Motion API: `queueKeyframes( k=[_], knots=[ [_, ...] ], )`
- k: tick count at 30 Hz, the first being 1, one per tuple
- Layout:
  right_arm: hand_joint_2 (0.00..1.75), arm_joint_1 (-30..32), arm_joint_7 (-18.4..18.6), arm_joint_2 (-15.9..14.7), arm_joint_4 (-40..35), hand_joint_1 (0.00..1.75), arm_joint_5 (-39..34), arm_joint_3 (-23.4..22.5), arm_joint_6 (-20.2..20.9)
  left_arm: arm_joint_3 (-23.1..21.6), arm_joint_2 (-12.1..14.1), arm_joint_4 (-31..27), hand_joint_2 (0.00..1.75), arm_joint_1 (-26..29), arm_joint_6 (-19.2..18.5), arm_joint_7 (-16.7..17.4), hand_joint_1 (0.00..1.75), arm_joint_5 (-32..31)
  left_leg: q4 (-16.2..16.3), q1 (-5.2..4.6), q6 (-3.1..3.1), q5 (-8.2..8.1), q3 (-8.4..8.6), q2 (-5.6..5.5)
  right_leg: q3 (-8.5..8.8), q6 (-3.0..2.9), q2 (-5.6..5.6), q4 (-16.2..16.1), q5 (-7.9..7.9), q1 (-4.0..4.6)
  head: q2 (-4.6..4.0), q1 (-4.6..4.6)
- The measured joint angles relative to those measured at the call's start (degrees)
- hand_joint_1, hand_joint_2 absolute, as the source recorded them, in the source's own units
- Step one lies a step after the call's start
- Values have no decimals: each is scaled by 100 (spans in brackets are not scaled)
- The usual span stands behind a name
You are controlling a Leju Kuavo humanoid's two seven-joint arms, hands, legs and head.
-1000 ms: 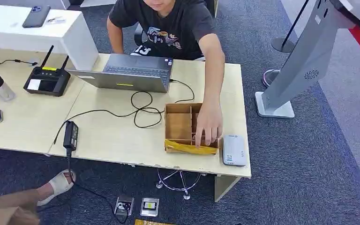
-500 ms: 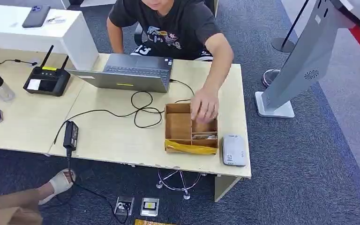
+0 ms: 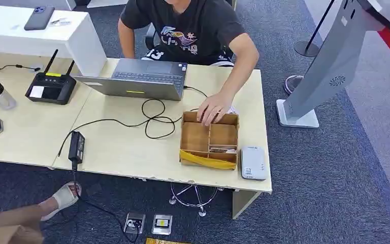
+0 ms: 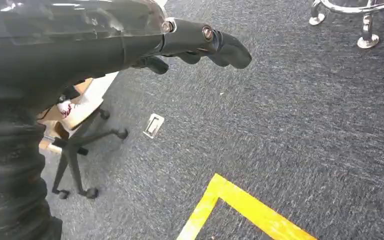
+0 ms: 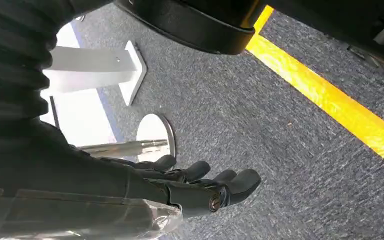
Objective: Pass the card to the sensor for recognition and then transmit it.
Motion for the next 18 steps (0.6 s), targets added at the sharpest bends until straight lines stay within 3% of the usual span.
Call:
queueKeyframes(
  k=[18],
  knots=[
    [175,25,-129,-52,61,0,-247,68,-129,2,26,35,175,0,0,-109,0,-85,0,0,0,0,1,0,0,0,0,-1,0,0,0,2]
  ],
)
